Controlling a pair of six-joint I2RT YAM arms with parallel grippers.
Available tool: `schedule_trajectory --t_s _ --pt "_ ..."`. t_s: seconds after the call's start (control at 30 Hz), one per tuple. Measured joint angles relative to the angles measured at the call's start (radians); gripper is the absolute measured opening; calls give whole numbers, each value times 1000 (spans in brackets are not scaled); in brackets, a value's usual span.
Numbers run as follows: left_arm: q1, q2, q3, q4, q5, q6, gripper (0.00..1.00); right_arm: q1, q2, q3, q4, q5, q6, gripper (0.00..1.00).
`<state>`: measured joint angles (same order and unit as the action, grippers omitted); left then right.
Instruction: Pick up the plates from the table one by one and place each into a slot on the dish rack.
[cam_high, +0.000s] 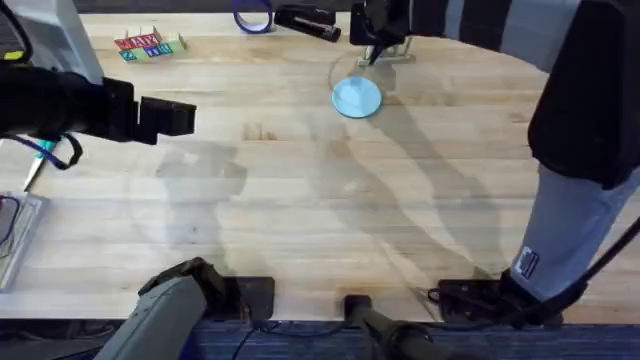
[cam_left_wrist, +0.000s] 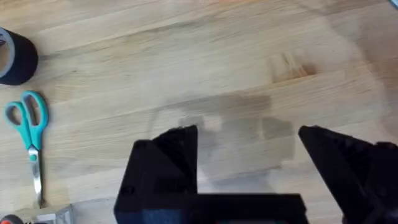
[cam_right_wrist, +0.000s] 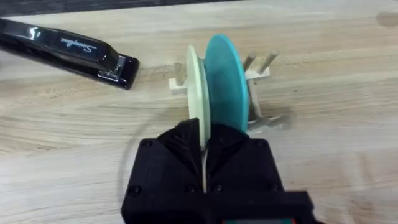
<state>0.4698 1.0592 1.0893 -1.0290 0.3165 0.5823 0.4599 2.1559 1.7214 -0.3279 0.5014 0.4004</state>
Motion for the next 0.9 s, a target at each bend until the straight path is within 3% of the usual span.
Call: schedule_trajectory --t_s 0.27,0.43,0.9 --pt "0 0 0 0 0 0 993 0 -1 0 -1 0 5 34" --pt "0 0 0 0 0 0 995 0 -1 0 -1 -1 11 107" --pt "0 0 0 0 0 0 994 0 -2 0 38 0 12 192"
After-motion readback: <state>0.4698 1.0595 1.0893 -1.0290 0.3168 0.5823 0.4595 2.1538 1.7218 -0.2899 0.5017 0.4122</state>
